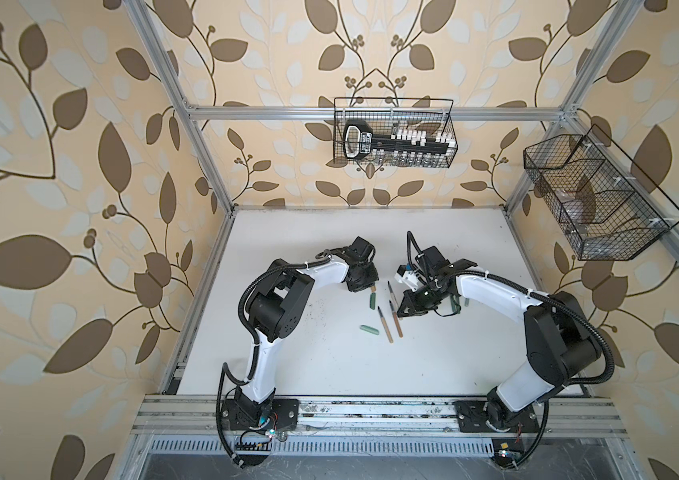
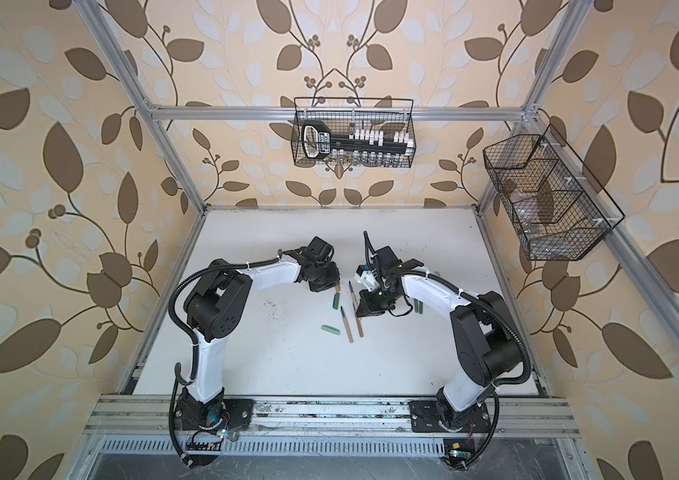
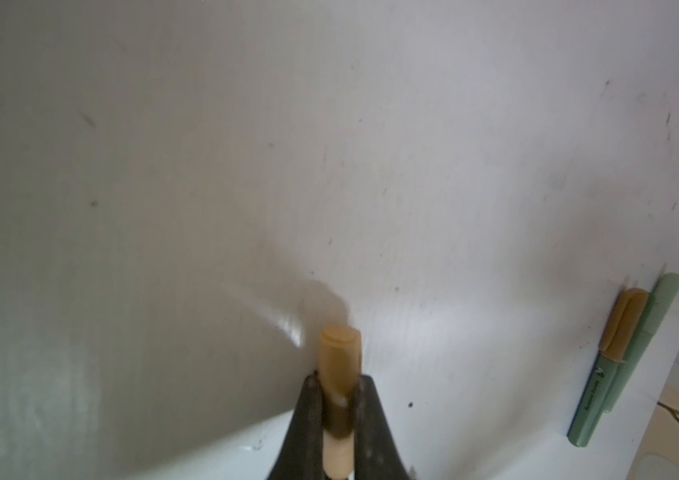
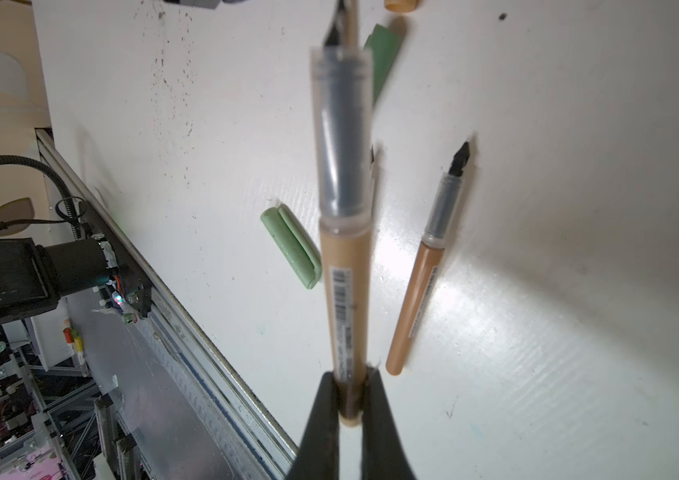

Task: Insert the pens into the pen caps
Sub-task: 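Bring the tan cap and the pen nib toward each other with both grippers, then push the pen nib into the tan cap held by the left gripper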

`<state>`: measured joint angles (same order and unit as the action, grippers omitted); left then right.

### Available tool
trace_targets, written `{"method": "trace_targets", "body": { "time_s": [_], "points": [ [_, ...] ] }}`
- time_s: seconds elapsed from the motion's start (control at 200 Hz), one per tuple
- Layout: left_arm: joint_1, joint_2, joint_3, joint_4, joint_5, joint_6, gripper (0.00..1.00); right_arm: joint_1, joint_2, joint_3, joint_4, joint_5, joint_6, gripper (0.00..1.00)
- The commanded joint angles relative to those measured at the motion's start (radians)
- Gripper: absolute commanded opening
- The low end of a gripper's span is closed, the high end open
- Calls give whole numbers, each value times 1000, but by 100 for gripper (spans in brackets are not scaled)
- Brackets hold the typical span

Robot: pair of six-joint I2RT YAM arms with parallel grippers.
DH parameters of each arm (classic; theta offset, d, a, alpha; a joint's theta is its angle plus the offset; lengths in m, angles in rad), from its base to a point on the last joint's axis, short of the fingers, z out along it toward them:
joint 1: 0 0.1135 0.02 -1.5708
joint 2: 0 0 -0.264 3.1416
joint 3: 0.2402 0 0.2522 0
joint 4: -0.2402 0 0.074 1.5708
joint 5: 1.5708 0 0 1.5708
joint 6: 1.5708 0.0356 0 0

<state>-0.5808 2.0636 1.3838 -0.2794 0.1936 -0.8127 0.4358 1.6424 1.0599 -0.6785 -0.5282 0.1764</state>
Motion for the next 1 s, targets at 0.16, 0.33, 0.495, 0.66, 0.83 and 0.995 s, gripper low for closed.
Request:
{"method": "trace_targets", "body": {
  "time_s": [0.16,0.33,0.495,0.66,0.83,0.995],
  "points": [
    [21,-54,-45,-37,8,8,7,10,55,9,-31,-70,-9,4],
    [37,-76,-22,-17,31,0,7,17,68,14,-29,-74,-9,4],
    [52,-98,-1,4,58,5,7,21,72,10,-20,-86,-8,4],
    [57,-109,16,16,95,14,6,23,84,8,-6,-83,0,4],
    [56,-121,22,31,138,18,6,23,102,11,7,-90,4,4],
    [56,-136,27,42,169,18,6,23,119,20,10,-96,0,4]
  ]
}}
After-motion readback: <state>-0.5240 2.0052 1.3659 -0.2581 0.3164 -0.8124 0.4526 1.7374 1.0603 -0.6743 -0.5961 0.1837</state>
